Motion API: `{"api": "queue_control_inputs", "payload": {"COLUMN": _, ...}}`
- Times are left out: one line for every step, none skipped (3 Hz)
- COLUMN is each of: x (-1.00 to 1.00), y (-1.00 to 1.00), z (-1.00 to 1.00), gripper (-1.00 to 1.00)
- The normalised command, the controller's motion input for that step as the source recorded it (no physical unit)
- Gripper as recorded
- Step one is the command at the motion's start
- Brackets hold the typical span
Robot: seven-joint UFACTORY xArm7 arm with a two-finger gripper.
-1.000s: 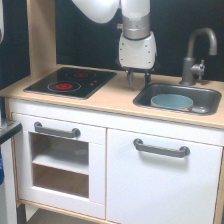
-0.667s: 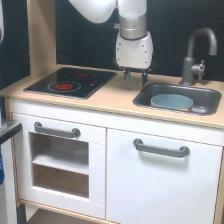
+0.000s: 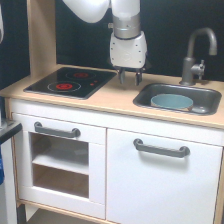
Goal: Place the pot in the sink
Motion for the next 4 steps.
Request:
{"api": "queue_control_inputs", "payload": {"x": -0.30, "y": -0.11, "z": 0.30, "gripper": 1.00}}
{"api": "queue_control_inputs", "payload": {"x": -0.31, "y": -0.14, "z": 0.31, "gripper": 1.00}}
{"api": "queue_control_inputs", "payload": {"x": -0.32, "y": -0.17, "z": 0.35, "gripper": 0.99}}
{"api": "queue_control_inputs", "payload": {"x": -0.33, "y": -0.17, "z": 0.39, "gripper": 0.99}}
